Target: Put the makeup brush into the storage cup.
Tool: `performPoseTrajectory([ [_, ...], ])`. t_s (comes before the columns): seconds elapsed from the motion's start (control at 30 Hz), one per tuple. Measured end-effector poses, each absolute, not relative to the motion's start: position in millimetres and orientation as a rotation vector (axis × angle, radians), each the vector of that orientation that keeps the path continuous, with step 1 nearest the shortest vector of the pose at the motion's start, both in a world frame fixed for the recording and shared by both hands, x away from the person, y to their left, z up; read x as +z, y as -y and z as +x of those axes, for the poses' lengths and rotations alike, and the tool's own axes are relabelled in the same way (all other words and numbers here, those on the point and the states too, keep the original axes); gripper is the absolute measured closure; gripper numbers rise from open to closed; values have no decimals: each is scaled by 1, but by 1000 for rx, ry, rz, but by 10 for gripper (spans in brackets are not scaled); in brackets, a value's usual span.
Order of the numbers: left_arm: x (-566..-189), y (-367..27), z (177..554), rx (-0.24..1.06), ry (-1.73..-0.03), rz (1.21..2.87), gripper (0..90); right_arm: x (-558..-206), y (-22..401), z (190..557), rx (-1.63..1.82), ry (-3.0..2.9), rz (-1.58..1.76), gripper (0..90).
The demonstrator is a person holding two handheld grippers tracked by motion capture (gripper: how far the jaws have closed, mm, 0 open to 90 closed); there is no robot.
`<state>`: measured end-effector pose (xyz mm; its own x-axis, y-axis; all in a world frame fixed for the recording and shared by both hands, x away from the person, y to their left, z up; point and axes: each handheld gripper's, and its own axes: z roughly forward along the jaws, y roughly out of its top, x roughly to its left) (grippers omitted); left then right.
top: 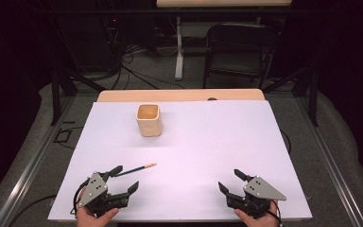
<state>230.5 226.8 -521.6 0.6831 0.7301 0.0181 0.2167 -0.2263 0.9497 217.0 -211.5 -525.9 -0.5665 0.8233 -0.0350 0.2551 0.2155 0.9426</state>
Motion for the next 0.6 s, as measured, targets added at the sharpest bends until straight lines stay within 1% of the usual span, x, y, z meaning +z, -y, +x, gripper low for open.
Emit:
performPoseTrajectory([
  [0.47, -522, -229, 231, 578, -770, 1773, 224, -524, 215, 220, 1366, -1943, 986, 310],
  [0.6, -522, -230, 231, 575, -781, 1762, 244, -525, 214, 219, 1366, -1949, 981, 311],
])
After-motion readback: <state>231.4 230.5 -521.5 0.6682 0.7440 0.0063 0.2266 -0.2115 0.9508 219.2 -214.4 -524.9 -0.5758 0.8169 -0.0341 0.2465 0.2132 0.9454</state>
